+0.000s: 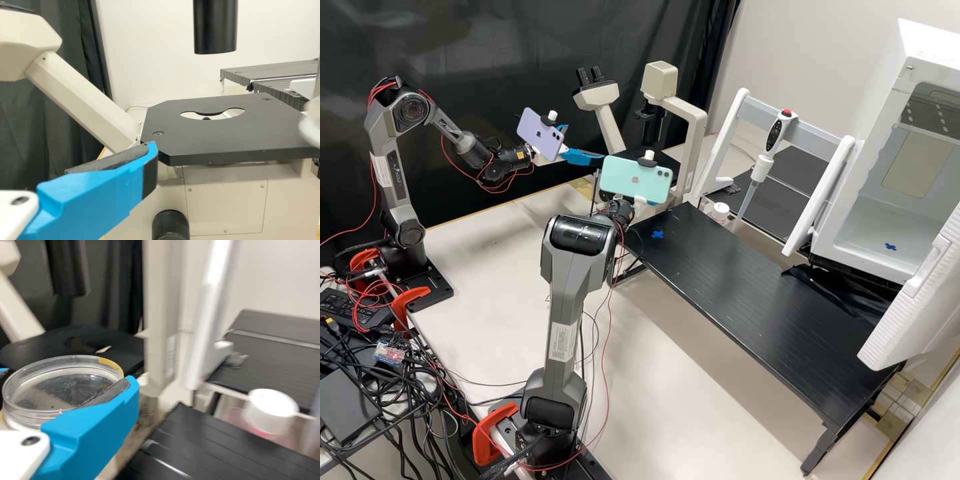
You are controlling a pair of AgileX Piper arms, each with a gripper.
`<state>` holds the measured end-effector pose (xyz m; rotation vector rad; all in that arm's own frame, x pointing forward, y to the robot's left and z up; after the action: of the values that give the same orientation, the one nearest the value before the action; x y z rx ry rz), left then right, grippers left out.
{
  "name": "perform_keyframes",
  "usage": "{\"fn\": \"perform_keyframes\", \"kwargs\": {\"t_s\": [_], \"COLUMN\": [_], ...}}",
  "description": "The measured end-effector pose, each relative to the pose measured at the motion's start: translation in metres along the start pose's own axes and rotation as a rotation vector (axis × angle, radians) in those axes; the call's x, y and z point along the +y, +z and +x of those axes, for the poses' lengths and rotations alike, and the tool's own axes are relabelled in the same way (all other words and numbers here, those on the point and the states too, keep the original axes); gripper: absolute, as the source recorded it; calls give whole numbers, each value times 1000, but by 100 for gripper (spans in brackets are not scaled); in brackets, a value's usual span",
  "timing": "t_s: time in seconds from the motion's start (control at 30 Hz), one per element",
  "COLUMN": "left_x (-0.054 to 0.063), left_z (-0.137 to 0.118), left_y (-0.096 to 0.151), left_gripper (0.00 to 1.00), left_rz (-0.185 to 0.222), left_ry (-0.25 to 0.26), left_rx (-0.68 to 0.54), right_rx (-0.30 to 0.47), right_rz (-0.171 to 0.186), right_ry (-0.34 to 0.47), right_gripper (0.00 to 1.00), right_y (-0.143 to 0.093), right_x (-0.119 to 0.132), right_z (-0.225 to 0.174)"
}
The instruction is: Move the petri dish to the bench
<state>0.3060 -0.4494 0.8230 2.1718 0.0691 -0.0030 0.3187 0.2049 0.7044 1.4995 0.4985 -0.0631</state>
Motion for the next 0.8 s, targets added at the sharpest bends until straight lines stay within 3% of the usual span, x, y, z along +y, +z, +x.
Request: {"fn": "perform_keyframes", "kwargs": {"t_s": [0.27,0.53,0.8], "left_x": [0,0,0], "left_z": [0,0,0], "left_y": [0,0,0], "left_gripper": [100,100,100], "left_rz": [0,0,0], "left_ry": [0,0,0], "left_rx": [0,0,0], "right_rx": [14,-31,-21], "right_rz": [28,-18,-70], "right_ry": [132,99,59], "right_gripper": [0,0,0], "right_y": [29,60,72], "right_x": [19,9,3], "right_z": [-41,-72,-92]}}
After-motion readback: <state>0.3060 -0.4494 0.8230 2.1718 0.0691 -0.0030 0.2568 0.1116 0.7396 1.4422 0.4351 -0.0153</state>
